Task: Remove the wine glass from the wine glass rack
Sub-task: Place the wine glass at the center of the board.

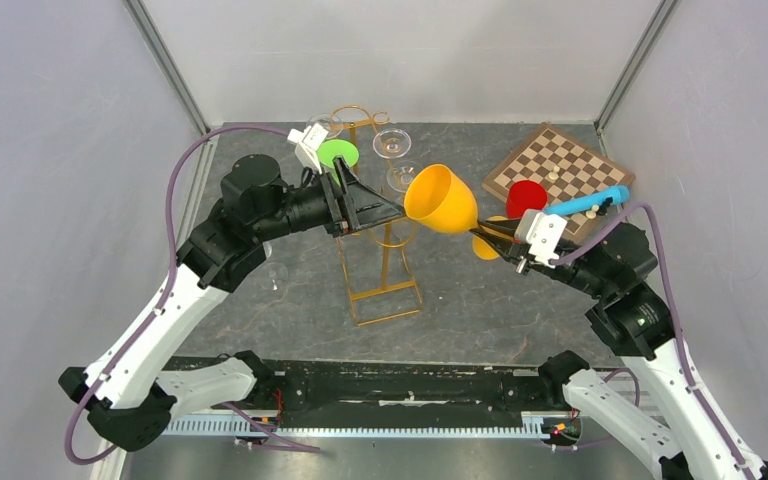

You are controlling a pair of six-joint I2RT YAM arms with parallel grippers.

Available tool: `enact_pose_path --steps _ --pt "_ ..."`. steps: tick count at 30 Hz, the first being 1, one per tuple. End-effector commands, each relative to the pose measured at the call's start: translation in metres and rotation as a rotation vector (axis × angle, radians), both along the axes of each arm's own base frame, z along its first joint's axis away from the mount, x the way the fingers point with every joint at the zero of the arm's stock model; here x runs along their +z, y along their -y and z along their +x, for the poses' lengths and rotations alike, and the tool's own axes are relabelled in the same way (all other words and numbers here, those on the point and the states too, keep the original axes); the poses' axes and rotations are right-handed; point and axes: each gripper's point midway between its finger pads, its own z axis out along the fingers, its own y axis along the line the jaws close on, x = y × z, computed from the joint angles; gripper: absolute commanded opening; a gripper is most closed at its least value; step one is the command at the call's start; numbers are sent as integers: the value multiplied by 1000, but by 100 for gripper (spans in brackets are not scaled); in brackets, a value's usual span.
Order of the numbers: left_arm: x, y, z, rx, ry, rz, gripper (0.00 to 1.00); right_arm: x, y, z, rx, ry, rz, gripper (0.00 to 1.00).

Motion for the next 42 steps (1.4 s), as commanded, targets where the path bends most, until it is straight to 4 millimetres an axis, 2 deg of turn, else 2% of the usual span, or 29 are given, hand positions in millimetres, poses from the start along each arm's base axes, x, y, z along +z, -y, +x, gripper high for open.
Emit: enact_pose_path --steps 1,10,21,27,32,42 --pt "10 1 1 -12 -2 -47 76 21 -3 -2 17 72 14 0" --pt "9 -8 8 9 -5 -46 76 12 -8 4 5 63 -12 0" --pt "5 -8 10 -1 -15 -40 75 6 -34 5 18 48 -37 0" --pt "2 -13 6 -8 -9 -13 61 11 -44 4 2 64 -30 0" --pt "1 -17 2 -11 2 7 54 15 -48 6 -15 62 -23 0" --pt "0 -28 -9 -27 38 68 37 25 -45 10 -68 70 -8 0"
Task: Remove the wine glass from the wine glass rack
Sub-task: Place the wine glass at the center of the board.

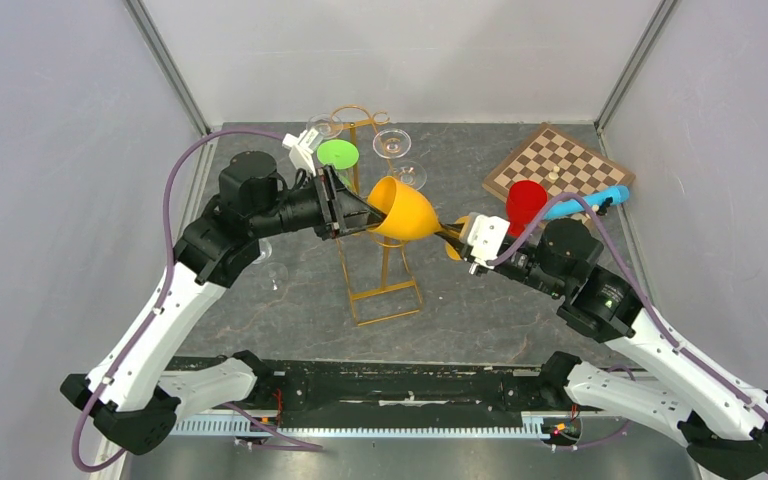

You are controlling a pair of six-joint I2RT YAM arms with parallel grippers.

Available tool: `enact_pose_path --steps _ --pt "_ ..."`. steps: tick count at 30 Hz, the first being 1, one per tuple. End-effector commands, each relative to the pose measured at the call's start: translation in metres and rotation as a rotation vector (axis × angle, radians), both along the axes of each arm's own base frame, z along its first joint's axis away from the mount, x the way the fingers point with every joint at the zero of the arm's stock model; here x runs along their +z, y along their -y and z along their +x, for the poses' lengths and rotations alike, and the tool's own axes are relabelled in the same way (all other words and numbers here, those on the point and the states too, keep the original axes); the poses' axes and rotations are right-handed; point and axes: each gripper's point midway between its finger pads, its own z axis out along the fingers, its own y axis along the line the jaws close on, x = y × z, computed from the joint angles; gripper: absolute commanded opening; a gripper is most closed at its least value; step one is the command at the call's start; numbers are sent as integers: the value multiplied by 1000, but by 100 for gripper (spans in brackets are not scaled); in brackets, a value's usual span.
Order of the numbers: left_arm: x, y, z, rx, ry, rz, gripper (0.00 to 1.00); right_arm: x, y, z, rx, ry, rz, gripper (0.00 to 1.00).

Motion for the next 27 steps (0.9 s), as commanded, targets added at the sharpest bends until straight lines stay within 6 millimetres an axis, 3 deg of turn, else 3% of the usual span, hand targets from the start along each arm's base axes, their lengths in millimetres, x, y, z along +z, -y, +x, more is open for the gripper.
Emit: enact_pose_path --steps 1,5,8,12,19,27 --pt "24 -11 -15 -36 111 -1 36 41 6 3 -46 76 81 0" --pt "25 -13 -18 -36 117 6 26 41 6 2 -48 71 86 0" --pt "26 -13 -20 -45 120 1 3 42 7 1 -54 68 98 0" --pt "33 -14 -25 -61 136 -13 2 45 6 -4 -40 68 110 10" --pt "39 -16 -29 -61 146 -30 2 54 13 -11 -39 68 152 37" --pt "50 -16 -29 -42 161 -83 2 67 26 -27 -17 77 189 46"
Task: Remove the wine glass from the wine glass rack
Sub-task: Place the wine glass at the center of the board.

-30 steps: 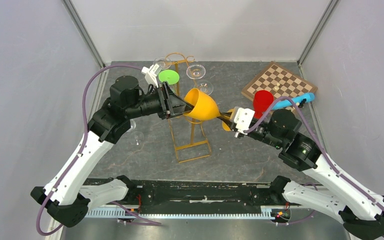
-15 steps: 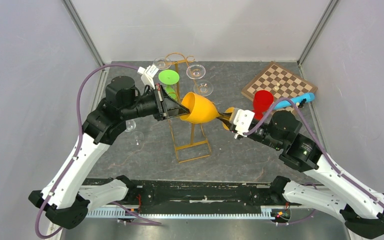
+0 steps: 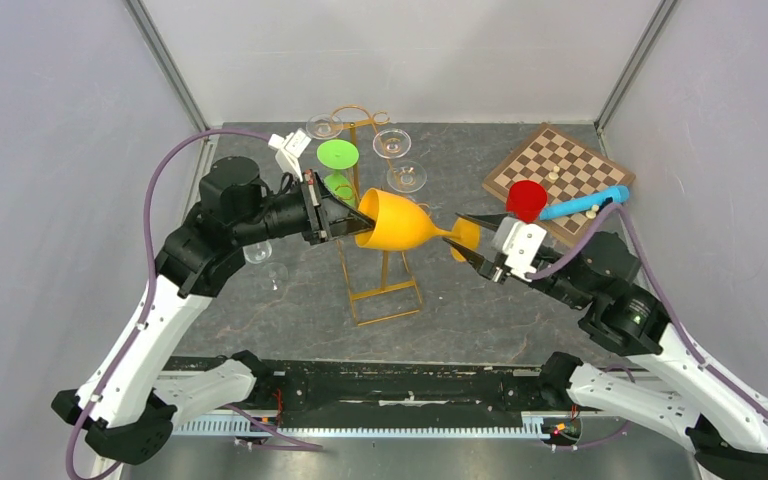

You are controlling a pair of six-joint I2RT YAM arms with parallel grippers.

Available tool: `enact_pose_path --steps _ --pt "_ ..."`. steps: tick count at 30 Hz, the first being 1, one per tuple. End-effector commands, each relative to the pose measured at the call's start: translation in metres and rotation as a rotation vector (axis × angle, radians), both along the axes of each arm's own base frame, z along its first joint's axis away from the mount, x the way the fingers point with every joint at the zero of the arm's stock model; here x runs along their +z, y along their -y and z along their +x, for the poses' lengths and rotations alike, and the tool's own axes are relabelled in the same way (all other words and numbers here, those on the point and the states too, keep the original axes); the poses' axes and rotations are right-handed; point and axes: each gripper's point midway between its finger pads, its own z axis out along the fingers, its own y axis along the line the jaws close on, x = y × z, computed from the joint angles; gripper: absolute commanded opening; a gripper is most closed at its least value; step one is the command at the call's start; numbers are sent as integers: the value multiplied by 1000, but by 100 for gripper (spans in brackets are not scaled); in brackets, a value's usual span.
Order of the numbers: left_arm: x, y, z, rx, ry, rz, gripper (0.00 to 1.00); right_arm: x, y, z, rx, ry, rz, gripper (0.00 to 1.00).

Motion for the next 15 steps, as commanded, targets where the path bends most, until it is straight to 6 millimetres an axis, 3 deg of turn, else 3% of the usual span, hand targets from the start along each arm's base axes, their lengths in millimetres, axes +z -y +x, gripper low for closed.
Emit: enact_pose_path --steps 1,6,10,15 --pt "42 -2 -12 -29 104 -108 2 30 14 -8 -17 28 78 47" --pt "60 -10 -7 34 173 -115 2 30 24 -14 -27 25 96 49" --pt "85 -24 -4 113 264 -106 2 20 30 -14 -46 10 90 50" --pt "99 -50 8 255 346 -3 2 12 36 -14 -68 -2 94 51"
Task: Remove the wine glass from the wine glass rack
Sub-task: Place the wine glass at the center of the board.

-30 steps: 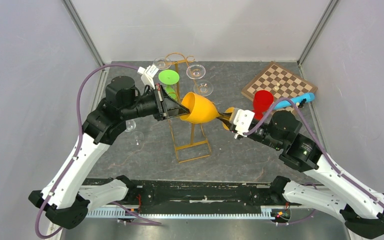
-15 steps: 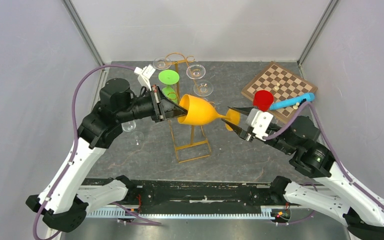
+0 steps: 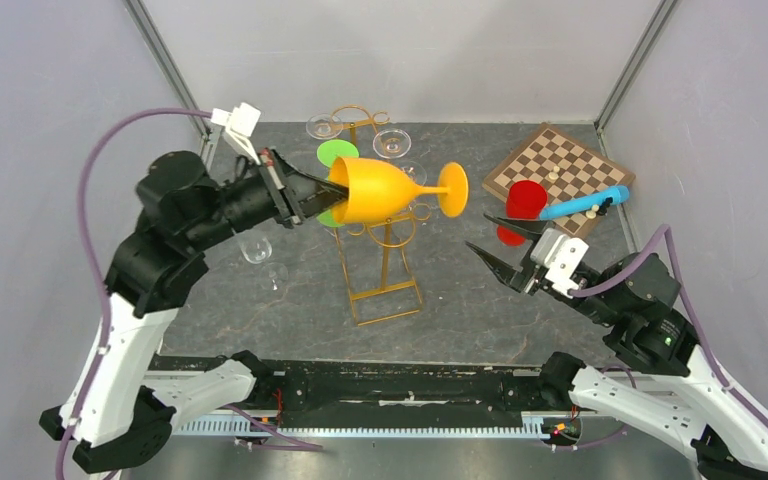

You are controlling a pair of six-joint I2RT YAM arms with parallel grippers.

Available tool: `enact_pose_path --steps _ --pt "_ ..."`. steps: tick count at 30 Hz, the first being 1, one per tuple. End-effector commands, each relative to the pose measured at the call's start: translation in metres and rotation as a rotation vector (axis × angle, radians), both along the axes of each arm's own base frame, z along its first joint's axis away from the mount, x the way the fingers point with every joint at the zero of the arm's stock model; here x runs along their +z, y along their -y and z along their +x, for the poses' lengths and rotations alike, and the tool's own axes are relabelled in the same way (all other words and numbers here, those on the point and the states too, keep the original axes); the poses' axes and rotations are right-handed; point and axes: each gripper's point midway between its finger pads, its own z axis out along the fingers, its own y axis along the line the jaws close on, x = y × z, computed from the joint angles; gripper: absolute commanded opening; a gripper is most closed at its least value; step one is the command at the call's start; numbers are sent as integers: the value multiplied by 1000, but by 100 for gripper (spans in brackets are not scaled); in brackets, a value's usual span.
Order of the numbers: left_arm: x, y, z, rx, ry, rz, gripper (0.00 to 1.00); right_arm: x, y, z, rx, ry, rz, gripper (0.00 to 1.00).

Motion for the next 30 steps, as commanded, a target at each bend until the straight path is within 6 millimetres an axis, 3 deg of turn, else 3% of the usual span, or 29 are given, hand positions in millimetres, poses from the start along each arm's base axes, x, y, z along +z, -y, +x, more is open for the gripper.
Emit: enact_pose_path --steps 1,8,15,18,19,20,30 --pt "30 -31 9 160 157 78 2 -13 5 5 -39 -40 0 51" --pt "21 -85 27 423 178 279 2 -27 8 9 -71 -70 -15 52" --pt "8 -134 25 613 163 421 2 -42 6 13 -82 -99 -38 53" --pt "-1 -148 19 651 147 462 2 -47 6 14 -88 -107 -49 53" --pt "-4 -153 18 663 139 478 2 -49 5 15 -87 -112 -53 59" --pt "-8 -157 16 674 129 494 2 -50 5 15 -87 -114 -56 53" --pt "-36 -194 -4 770 66 596 2 -65 3 18 -96 -136 -89 53"
